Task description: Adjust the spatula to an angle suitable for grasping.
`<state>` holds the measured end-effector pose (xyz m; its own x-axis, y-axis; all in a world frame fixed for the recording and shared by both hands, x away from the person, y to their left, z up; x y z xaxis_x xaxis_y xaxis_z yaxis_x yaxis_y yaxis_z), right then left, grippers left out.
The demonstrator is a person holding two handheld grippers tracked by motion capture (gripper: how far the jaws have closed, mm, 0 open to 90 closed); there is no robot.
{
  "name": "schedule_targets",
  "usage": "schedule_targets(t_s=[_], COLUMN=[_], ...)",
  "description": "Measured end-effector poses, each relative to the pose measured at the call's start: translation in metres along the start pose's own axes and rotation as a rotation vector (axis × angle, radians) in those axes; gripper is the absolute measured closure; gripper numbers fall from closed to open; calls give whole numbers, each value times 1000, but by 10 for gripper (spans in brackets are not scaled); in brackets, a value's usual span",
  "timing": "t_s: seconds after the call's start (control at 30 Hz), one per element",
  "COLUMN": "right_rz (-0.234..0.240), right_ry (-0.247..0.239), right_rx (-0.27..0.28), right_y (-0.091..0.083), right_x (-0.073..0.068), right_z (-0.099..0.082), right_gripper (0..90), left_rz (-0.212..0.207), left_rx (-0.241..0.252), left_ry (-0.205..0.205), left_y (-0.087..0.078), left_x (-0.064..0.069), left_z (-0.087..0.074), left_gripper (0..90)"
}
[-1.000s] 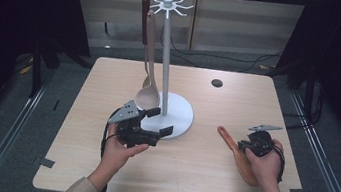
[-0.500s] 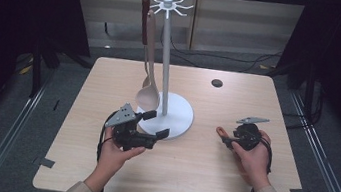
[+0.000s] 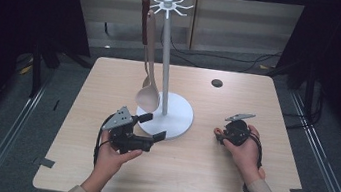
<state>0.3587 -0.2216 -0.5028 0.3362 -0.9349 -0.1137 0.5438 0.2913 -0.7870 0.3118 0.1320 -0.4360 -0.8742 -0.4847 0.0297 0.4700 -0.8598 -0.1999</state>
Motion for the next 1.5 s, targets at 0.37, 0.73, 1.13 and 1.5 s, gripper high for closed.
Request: schedule_targets(t_s=[0.37,0.73,1.13,1.5], right_rz=[45,144,228,279], right_ry=[13,20,4,14], right_rx=[-32,147,313,396], right_y=[-3,-39,-74,-89], right_x=[-10,-28,-55,-70], right_z=[0,13,25,25], right_gripper=[664,665,665,665], left_rz=[-17,-57,-105,-111], left_rx=[-8,-12,-18,-24], left_ry=[12,4,-19,-76], left_y=[6,19,42,66], left_x=[2,9,23,37], left_z=[1,-2,1,3], left_gripper=[164,164,174,224])
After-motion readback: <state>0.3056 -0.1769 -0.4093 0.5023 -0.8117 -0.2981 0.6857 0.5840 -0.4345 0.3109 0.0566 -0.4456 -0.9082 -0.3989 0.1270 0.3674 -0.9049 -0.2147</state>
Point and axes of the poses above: each handheld gripper's, and its own axes: y roughly forward along the jaws, z roughly out of its top, x roughly to its right, the point moved 1 cm from there along y, roughly forward along the jaws, and after that the axes turned 9 degrees about y, right-handed, at the moved point
